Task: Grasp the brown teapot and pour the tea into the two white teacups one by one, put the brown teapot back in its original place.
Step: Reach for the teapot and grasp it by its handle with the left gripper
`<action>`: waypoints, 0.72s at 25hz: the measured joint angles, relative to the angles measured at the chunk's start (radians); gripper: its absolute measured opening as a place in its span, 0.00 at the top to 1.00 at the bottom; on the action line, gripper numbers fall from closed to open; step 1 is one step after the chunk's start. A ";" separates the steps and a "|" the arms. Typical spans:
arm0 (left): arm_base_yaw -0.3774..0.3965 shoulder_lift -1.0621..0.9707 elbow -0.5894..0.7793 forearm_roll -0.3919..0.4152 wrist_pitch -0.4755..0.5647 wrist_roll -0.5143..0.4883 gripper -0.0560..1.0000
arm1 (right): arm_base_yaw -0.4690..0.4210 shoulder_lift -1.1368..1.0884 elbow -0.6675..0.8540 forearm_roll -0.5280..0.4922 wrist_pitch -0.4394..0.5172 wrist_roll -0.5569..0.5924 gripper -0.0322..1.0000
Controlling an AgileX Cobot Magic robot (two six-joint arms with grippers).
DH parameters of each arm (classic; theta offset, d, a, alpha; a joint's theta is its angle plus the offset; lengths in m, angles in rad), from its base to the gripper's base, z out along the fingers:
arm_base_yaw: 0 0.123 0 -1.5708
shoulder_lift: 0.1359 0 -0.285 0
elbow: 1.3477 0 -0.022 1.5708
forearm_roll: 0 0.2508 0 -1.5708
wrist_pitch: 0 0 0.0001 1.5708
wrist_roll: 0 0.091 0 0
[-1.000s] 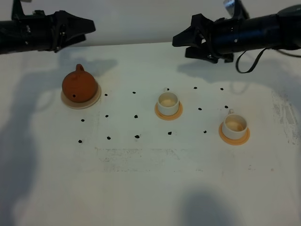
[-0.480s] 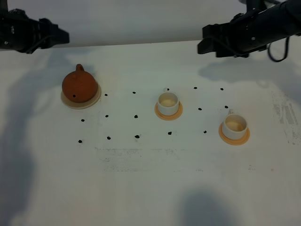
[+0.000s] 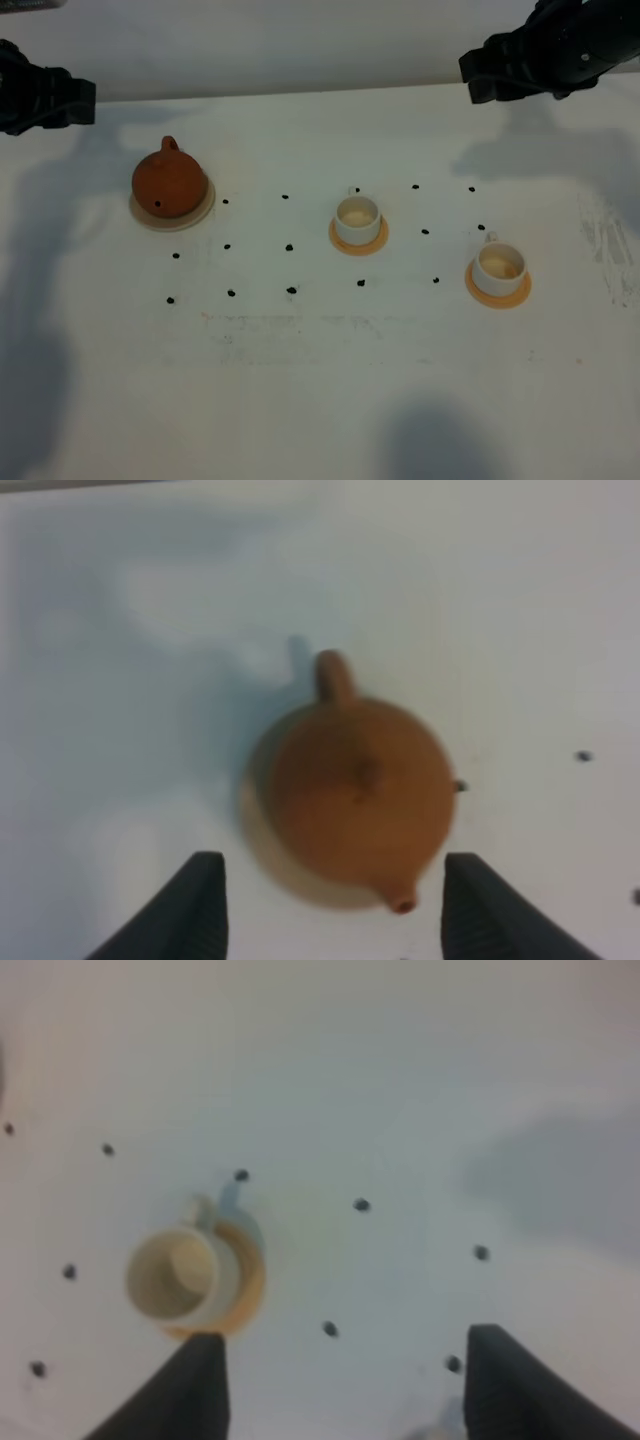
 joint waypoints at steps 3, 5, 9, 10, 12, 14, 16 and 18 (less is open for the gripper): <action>0.000 -0.002 0.000 0.040 -0.009 -0.035 0.49 | 0.027 -0.065 0.000 -0.105 0.052 0.052 0.47; 0.000 -0.002 0.000 0.049 -0.021 -0.042 0.49 | 0.038 -0.111 0.000 -0.162 0.086 0.074 0.47; 0.000 -0.002 0.000 0.051 -0.029 -0.048 0.49 | 0.041 -0.212 0.000 -0.201 0.139 0.080 0.47; 0.000 -0.002 0.000 0.051 -0.031 -0.049 0.49 | 0.041 -0.238 0.000 -0.206 0.152 0.080 0.47; 0.000 -0.002 0.000 0.052 -0.037 -0.056 0.49 | 0.041 -0.284 0.000 -0.218 0.189 0.080 0.47; 0.000 -0.002 0.000 0.052 -0.046 -0.070 0.49 | 0.041 -0.331 0.000 -0.224 0.225 0.080 0.47; 0.000 -0.002 0.000 0.053 -0.059 -0.075 0.49 | 0.041 -0.386 0.010 -0.233 0.248 0.080 0.47; 0.000 0.003 0.000 0.054 -0.069 -0.078 0.49 | 0.041 -0.444 0.050 -0.233 0.247 0.080 0.47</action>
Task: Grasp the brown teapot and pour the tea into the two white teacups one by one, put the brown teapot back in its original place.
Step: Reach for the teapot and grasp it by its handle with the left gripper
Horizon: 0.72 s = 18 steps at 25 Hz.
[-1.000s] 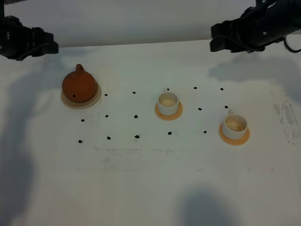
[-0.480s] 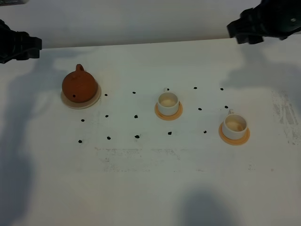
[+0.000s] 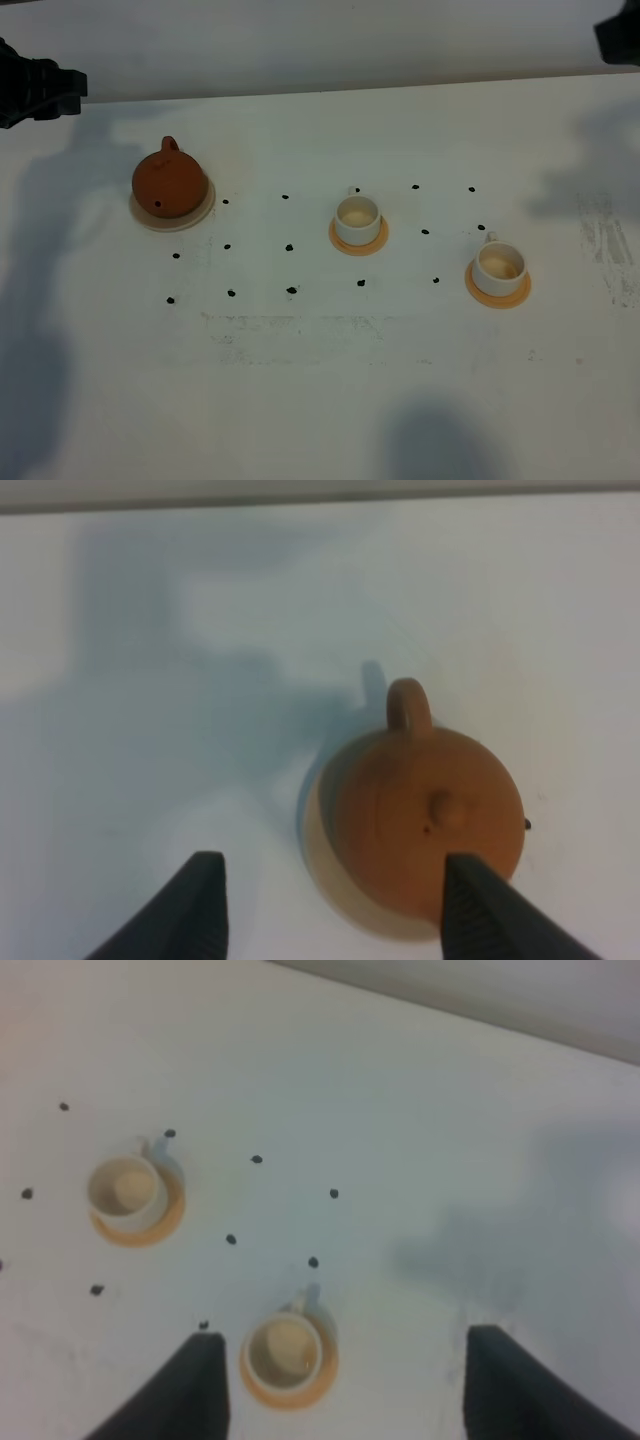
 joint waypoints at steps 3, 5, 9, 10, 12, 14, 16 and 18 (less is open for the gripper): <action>0.000 0.027 0.000 0.000 -0.007 0.000 0.49 | 0.000 -0.097 0.081 -0.018 -0.018 0.000 0.47; 0.000 0.054 0.000 0.000 -0.014 -0.007 0.49 | 0.000 -0.152 0.145 -0.030 -0.030 0.000 0.47; 0.000 0.099 0.000 0.000 -0.041 -0.019 0.49 | 0.000 -0.272 0.258 -0.048 -0.038 -0.001 0.47; 0.000 0.106 0.000 0.000 -0.049 -0.022 0.49 | 0.000 -0.306 0.283 -0.049 -0.039 -0.005 0.47; 0.000 0.116 0.000 -0.001 -0.065 -0.023 0.49 | 0.000 -0.365 0.329 -0.049 -0.041 -0.011 0.47; 0.000 0.123 0.000 -0.002 -0.080 -0.023 0.49 | 0.000 -0.445 0.376 -0.049 -0.041 -0.019 0.47; 0.000 0.129 0.000 -0.006 -0.094 -0.024 0.49 | 0.000 -0.514 0.418 -0.049 -0.044 -0.023 0.47; -0.001 0.132 0.000 -0.014 -0.108 -0.024 0.49 | 0.000 -0.583 0.462 -0.048 -0.044 -0.025 0.47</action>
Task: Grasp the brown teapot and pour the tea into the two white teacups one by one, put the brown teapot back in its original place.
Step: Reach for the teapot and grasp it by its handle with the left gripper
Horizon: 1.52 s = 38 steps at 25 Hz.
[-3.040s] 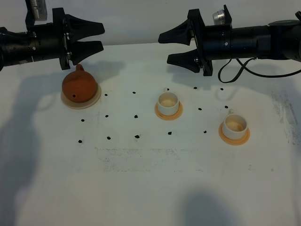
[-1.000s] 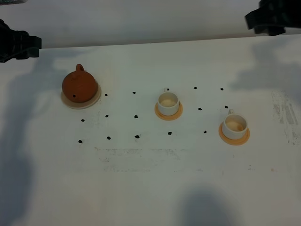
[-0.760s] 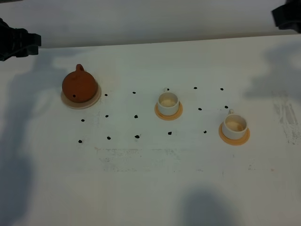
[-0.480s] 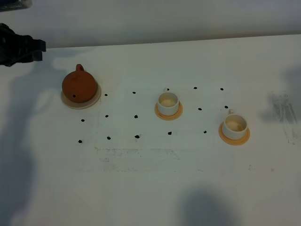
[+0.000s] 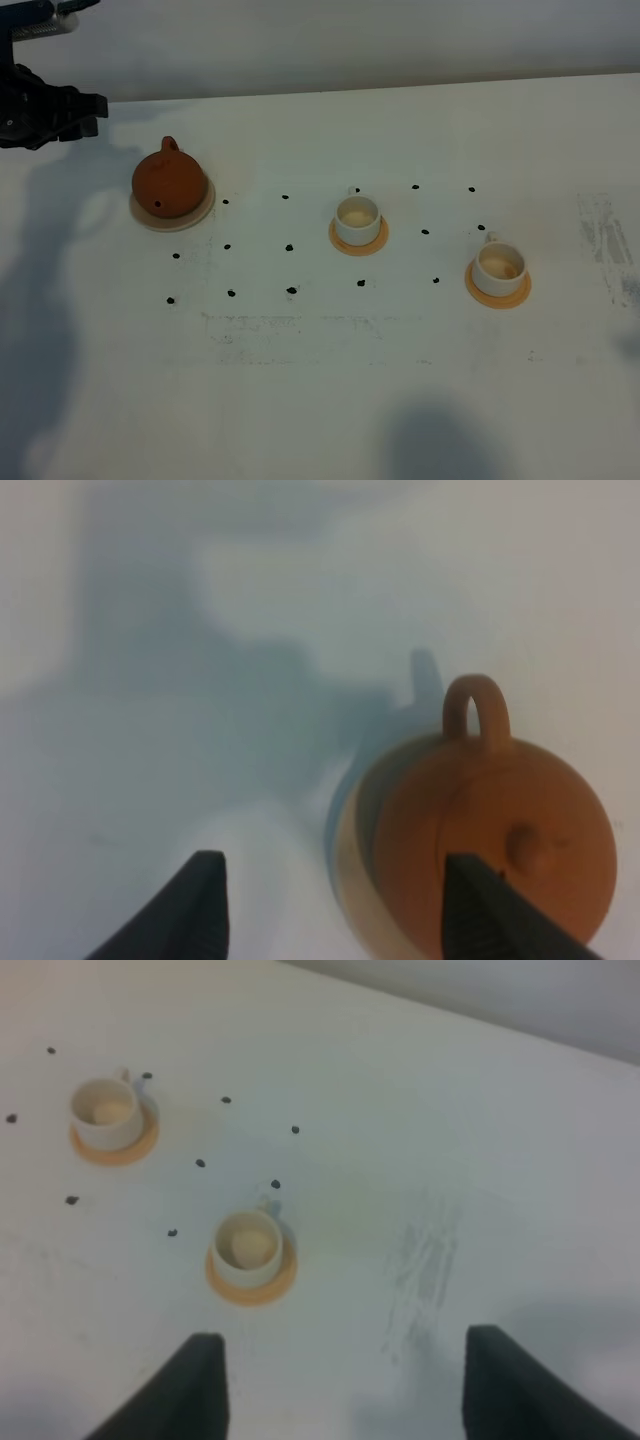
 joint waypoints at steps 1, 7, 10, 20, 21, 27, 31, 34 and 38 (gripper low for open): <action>-0.005 0.000 0.000 0.000 -0.007 0.000 0.50 | 0.000 -0.036 0.022 0.000 0.000 -0.001 0.47; -0.067 0.012 -0.014 0.001 -0.040 0.000 0.50 | 0.000 -0.190 0.139 0.001 0.014 -0.001 0.47; -0.088 0.027 -0.045 0.001 -0.040 -0.001 0.52 | 0.000 -0.248 0.182 0.003 0.027 -0.001 0.47; -0.090 0.123 -0.212 0.001 0.059 -0.026 0.54 | 0.000 -0.427 0.344 0.071 0.015 -0.037 0.47; -0.090 0.128 -0.220 0.001 0.061 -0.028 0.54 | 0.000 -0.447 0.366 0.077 0.007 -0.039 0.47; -0.104 0.153 -0.224 0.018 0.055 -0.028 0.54 | 0.000 -0.569 0.465 0.110 -0.023 -0.044 0.47; -0.116 0.169 -0.224 0.038 0.047 -0.039 0.54 | 0.000 -0.662 0.510 0.121 -0.024 -0.062 0.47; -0.116 0.177 -0.225 0.042 0.033 -0.046 0.54 | 0.000 -0.705 0.515 0.127 -0.014 -0.067 0.47; -0.116 0.187 -0.231 0.042 0.023 -0.046 0.54 | 0.000 -0.710 0.526 0.135 -0.003 -0.069 0.47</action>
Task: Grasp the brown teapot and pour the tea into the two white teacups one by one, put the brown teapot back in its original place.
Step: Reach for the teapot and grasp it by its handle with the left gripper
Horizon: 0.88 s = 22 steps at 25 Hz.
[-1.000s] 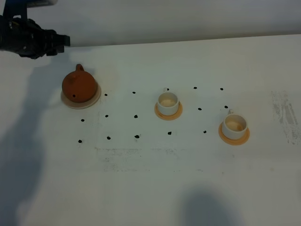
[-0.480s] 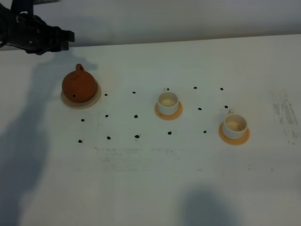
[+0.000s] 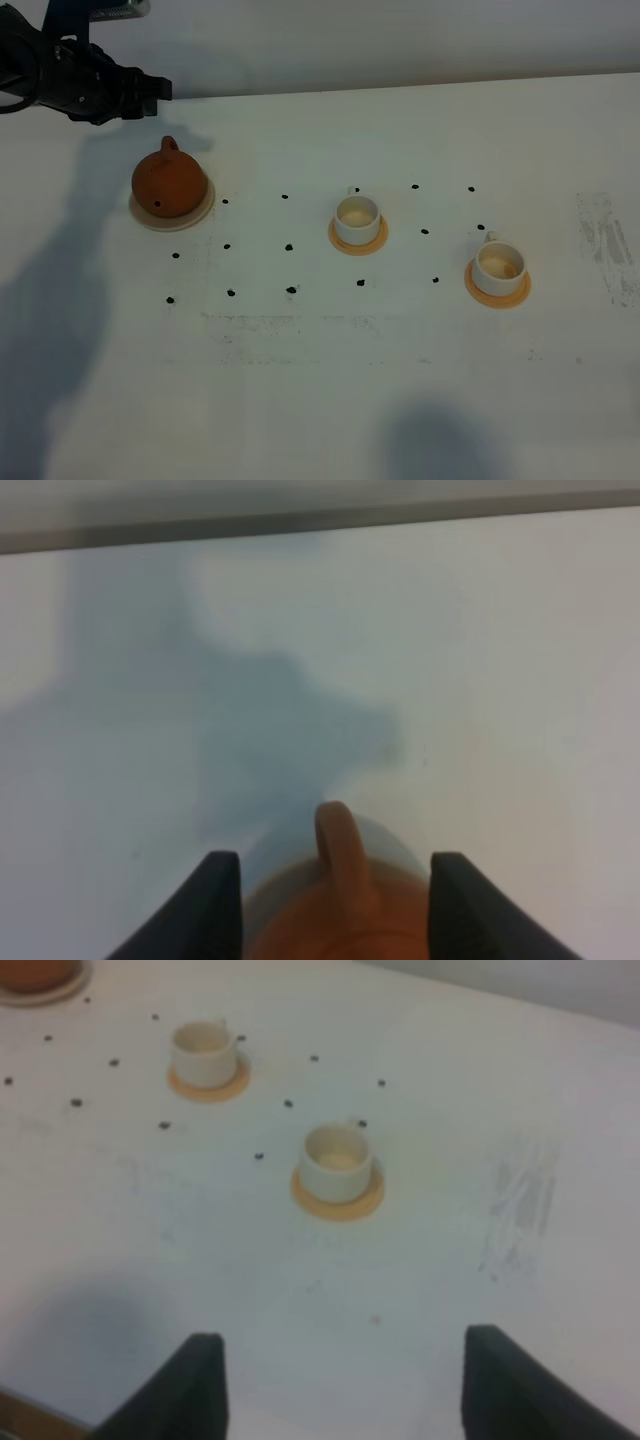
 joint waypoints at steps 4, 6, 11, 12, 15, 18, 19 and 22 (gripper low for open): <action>0.000 0.001 -0.001 0.011 -0.011 -0.001 0.54 | 0.000 0.000 0.001 0.000 0.000 0.000 0.47; 0.000 0.001 -0.001 0.025 -0.014 -0.004 0.54 | 0.000 0.000 0.001 0.000 0.000 0.000 0.47; 0.000 0.001 -0.001 0.053 -0.014 -0.011 0.54 | -0.014 0.000 0.001 0.001 0.000 0.000 0.47; 0.000 0.001 -0.001 0.054 -0.014 -0.011 0.54 | -0.030 0.000 0.001 0.003 0.000 0.000 0.47; 0.000 0.011 -0.001 0.054 -0.018 -0.011 0.54 | -0.087 0.000 0.001 0.004 0.000 0.000 0.47; 0.000 0.030 -0.001 0.054 -0.020 -0.011 0.54 | -0.143 0.000 0.001 0.005 0.000 0.000 0.47; 0.000 0.034 -0.001 0.054 -0.020 -0.012 0.54 | -0.160 0.000 0.001 0.005 0.000 0.000 0.47; 0.000 0.043 -0.001 0.054 -0.032 -0.012 0.54 | -0.197 0.000 0.001 0.005 0.000 0.000 0.47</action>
